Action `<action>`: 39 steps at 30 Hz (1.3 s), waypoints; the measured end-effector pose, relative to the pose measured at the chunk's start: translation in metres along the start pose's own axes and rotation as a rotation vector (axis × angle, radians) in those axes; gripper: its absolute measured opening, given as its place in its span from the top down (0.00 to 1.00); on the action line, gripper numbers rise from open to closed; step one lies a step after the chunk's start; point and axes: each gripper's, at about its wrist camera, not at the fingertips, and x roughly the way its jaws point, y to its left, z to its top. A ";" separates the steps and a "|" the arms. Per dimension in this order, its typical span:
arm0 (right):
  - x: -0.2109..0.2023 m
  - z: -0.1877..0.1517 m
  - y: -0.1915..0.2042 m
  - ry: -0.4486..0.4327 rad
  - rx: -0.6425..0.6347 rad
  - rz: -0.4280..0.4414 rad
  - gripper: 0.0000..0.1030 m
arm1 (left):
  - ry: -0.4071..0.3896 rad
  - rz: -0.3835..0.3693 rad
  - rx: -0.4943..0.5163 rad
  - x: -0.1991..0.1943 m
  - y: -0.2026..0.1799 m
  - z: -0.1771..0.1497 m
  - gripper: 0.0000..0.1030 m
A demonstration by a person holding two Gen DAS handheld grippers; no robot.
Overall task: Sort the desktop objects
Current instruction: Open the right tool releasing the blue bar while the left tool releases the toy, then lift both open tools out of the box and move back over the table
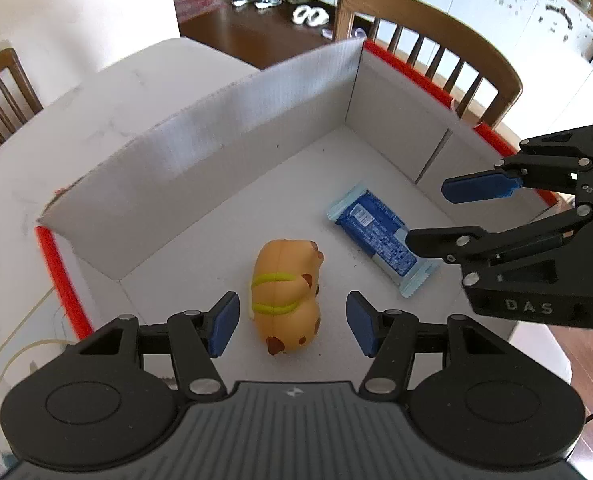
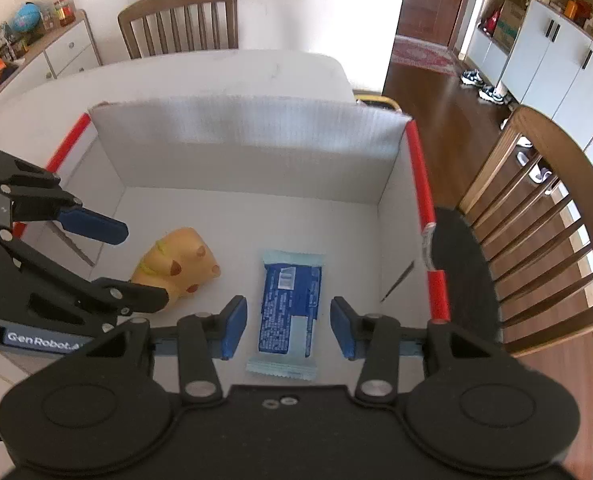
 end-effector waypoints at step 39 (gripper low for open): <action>-0.103 -0.045 0.032 -0.273 0.012 0.030 0.27 | -0.312 -0.020 -0.055 -0.110 -0.025 -0.099 0.33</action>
